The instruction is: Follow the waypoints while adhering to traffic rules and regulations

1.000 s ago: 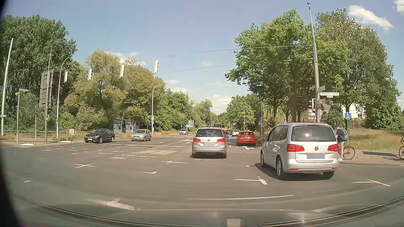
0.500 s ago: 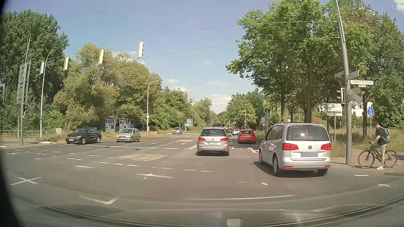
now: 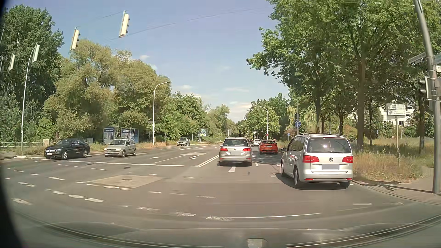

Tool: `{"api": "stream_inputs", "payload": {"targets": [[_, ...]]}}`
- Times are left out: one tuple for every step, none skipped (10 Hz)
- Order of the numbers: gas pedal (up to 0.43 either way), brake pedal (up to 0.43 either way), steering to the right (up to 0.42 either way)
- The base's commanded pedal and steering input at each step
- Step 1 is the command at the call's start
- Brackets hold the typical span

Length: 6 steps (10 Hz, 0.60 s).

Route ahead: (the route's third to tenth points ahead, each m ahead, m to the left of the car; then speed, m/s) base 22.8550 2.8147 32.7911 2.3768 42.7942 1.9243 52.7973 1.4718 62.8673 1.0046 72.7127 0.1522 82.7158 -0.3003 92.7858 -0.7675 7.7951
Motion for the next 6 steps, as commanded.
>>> {"api": "stream_inputs", "payload": {"targets": [[0.169, 0.03, 0.008], [0.169, 0.03, 0.008], [0.177, 0.03, 0.011], [0.189, 0.03, 0.012], [0.189, 0.03, 0.012], [0.209, 0.03, 0.012]]}}
